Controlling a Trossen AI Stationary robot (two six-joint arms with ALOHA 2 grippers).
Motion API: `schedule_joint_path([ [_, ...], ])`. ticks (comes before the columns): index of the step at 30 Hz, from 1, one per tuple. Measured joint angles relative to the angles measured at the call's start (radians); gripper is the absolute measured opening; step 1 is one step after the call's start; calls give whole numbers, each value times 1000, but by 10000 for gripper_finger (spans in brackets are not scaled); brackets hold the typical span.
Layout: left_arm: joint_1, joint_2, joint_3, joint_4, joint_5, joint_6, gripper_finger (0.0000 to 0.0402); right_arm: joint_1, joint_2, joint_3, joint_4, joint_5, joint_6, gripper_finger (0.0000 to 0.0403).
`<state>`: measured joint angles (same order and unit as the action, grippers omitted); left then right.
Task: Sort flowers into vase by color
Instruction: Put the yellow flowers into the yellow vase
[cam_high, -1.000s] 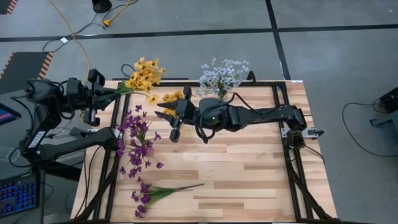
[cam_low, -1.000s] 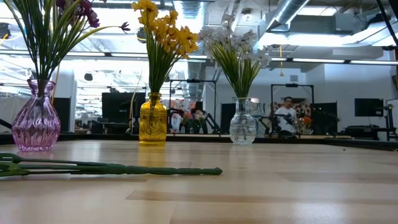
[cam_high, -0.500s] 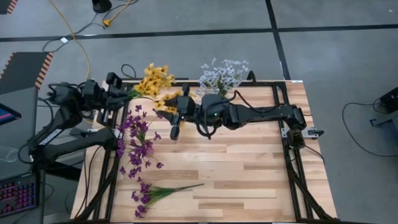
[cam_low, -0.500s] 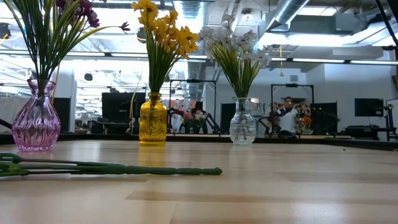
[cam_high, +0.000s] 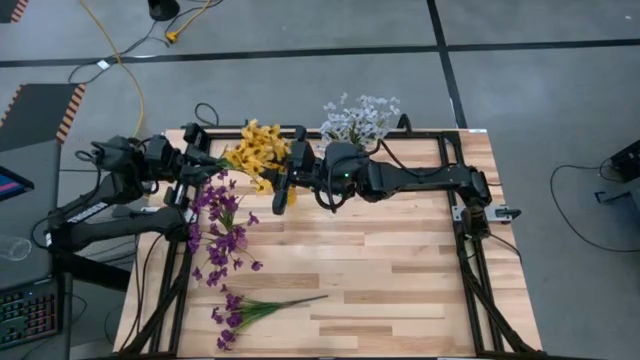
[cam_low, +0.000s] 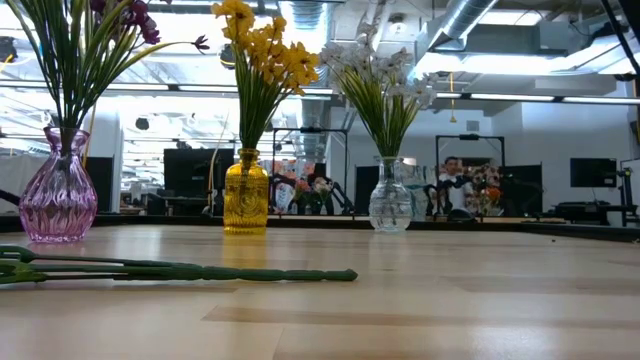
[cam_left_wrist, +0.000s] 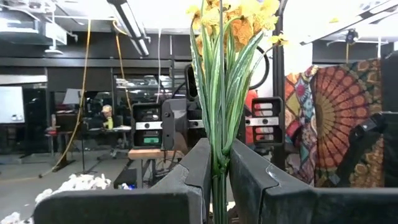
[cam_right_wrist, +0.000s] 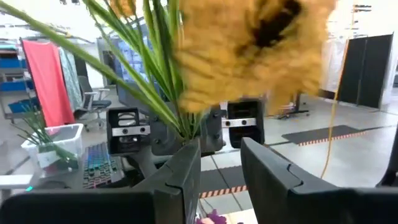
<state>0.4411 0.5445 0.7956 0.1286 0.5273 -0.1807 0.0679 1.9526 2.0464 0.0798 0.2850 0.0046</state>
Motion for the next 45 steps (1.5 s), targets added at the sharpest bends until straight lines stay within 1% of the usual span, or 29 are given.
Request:
schedule_joint_path([
  [3,-28,15,0,0,-15,22,32,0,0,0,-16,-18,19,149],
  [8,-55,36,0,-1,-25,53,32,0,0,0,-31,-128,50,182],
  [13,-59,40,0,-3,-36,54,32,4,0,0,-30,-139,49,230],
  [16,-59,40,0,-3,-37,55,32,4,0,0,-20,-139,49,248],
  [23,-59,67,0,-6,-38,55,32,2,0,0,-19,-131,42,249],
  [27,-65,112,0,1,-44,61,32,2,0,0,-18,-128,-10,249],
  [32,-96,178,0,37,-46,82,32,2,0,0,-19,-127,-12,249],
  [35,-103,200,0,58,-46,83,32,2,0,0,-18,-127,-13,241],
  [37,-103,202,0,63,-54,83,32,2,0,0,-18,-127,-13,226],
  [40,-103,201,0,63,-62,87,32,3,0,0,-19,-126,-13,194],
  [45,-103,192,0,64,-60,91,32,2,-1,0,-17,-124,-13,129],
])
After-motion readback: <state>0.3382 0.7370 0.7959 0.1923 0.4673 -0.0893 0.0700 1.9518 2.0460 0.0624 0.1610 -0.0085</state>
